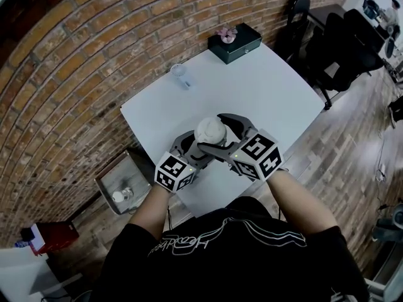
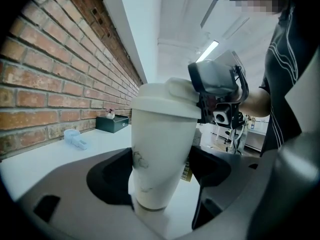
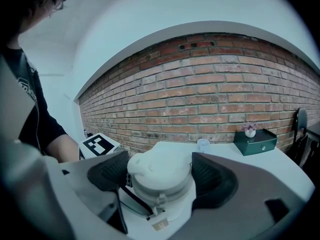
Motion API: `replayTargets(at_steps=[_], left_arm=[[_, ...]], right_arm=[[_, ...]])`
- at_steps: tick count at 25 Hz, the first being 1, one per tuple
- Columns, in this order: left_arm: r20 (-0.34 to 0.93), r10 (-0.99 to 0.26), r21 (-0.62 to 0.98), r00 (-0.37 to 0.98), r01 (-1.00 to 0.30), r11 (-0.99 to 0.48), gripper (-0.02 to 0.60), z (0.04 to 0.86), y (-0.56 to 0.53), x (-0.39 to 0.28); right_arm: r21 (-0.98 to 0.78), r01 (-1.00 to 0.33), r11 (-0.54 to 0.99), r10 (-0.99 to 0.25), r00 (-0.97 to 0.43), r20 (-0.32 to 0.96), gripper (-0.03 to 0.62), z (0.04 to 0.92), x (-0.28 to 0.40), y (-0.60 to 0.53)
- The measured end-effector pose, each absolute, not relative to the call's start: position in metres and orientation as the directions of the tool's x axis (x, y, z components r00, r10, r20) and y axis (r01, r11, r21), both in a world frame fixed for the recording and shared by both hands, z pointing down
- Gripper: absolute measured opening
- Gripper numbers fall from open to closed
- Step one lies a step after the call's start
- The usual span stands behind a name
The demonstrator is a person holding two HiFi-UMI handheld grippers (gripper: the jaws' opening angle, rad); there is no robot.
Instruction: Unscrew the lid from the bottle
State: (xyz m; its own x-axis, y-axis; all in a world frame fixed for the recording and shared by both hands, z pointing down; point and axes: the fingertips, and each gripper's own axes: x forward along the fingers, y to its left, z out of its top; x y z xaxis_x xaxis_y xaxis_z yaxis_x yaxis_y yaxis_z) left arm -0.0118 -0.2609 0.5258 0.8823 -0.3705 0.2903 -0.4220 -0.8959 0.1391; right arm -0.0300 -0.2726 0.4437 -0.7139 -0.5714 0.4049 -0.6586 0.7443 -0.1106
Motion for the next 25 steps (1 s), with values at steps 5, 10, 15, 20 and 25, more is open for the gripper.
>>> replayTargets(at_steps=[5, 10, 15, 20, 25], left_arm=[[0.293, -0.373, 0.136, 0.88, -0.425, -0.895, 0.364, 0.527, -0.26, -0.01], [0.305, -0.366, 0.143, 0.879, -0.422, -0.895, 0.364, 0.528, -0.259, -0.01], [0.316, -0.375, 0.145, 0.871, -0.436, -0.888, 0.364, 0.527, -0.258, -0.012], [0.326, -0.406, 0.154, 0.854, -0.471, -0.869, 0.365, 0.528, -0.259, -0.011], [0.345, -0.421, 0.156, 0.839, -0.494, -0.855, 0.365, 0.527, -0.261, -0.012]], right_arm=[[-0.117, -0.589, 0.8, -0.5, -0.761, 0.414, 0.39, 0.444, -0.03, -0.271], [-0.128, -0.453, 0.882, -0.361, -0.825, 0.435, 0.39, 0.446, -0.03, -0.267], [-0.151, -0.275, 0.95, -0.181, -0.874, 0.451, 0.39, 0.446, -0.031, -0.264], [-0.156, -0.1, 0.983, -0.012, -0.875, 0.484, 0.39, 0.448, -0.032, -0.262], [-0.143, 0.08, 0.986, 0.144, -0.842, 0.52, 0.39, 0.448, -0.033, -0.26]])
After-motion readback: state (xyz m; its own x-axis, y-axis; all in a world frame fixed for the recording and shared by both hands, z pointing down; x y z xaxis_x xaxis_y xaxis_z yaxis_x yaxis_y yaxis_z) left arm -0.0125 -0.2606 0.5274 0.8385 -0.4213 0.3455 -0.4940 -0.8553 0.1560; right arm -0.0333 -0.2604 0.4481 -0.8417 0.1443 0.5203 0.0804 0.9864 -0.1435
